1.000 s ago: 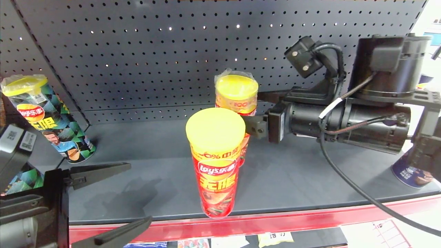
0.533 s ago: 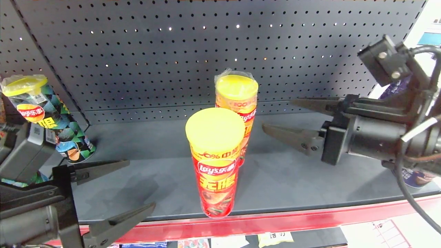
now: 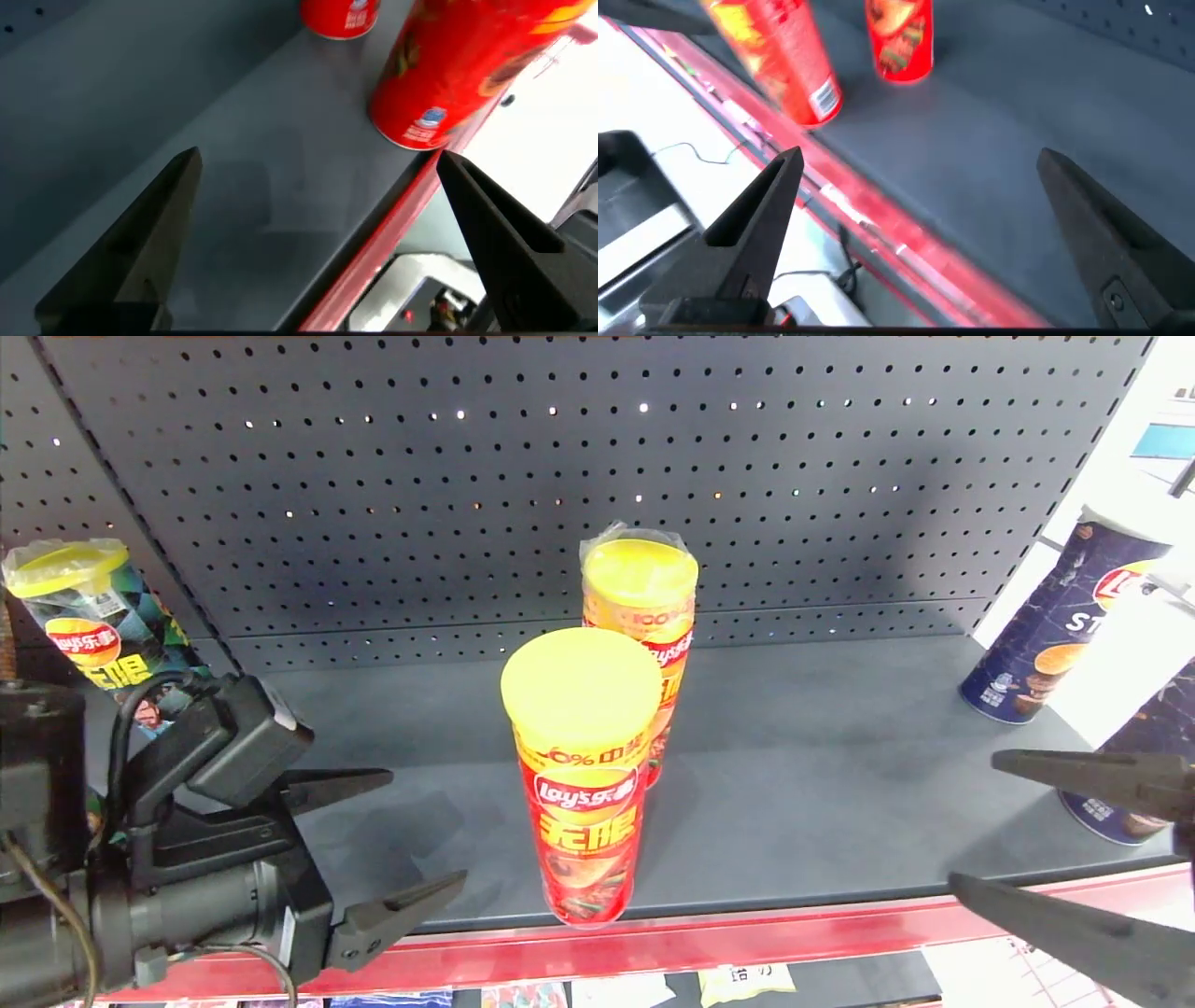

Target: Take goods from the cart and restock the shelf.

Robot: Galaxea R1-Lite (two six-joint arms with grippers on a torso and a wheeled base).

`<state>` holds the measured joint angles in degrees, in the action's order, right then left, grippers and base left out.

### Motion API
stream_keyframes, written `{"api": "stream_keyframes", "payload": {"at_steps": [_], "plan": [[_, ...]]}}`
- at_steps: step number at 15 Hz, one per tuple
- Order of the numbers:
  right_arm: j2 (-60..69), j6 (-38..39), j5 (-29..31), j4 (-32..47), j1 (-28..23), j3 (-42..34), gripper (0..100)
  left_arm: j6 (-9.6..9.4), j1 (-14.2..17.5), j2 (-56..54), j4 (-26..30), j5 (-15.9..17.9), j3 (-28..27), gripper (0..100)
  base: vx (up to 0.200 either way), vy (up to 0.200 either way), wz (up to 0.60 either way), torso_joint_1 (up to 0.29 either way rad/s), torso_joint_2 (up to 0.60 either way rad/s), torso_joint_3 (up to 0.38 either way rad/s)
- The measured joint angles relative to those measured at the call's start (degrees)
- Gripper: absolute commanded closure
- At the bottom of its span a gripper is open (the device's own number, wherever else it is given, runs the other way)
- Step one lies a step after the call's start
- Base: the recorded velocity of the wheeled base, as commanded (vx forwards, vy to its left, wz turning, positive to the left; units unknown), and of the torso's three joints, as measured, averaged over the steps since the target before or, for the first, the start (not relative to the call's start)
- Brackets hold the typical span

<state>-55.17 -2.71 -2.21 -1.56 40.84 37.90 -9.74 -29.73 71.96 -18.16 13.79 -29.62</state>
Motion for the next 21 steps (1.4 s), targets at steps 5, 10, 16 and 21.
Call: {"api": "stream_keyframes", "payload": {"at_steps": [5,10,16,21], "plan": [[7.08,1.62,-0.13,1.13,-3.94,-1.57,0,-4.13,-1.22,5.63,-0.01,-0.07,-0.59,0,0.000,0.000,0.00,0.000,0.00,0.000],[8.29,1.89,-0.09,1.07,-4.40,-1.77,0,-4.57,-1.41,9.02,0.00,-0.07,-2.65,0,0.000,0.000,0.00,0.000,0.00,0.000],[8.40,3.15,0.05,0.99,-4.51,-1.74,0,-4.71,-3.17,11.89,-0.09,-0.07,-4.36,0,0.000,0.000,0.00,0.000,0.00,0.000],[8.40,3.55,0.05,0.96,-4.57,-1.71,0,-4.71,-3.89,13.20,-0.09,-0.09,-5.32,0,0.000,0.000,0.00,0.000,0.00,0.000]]}}
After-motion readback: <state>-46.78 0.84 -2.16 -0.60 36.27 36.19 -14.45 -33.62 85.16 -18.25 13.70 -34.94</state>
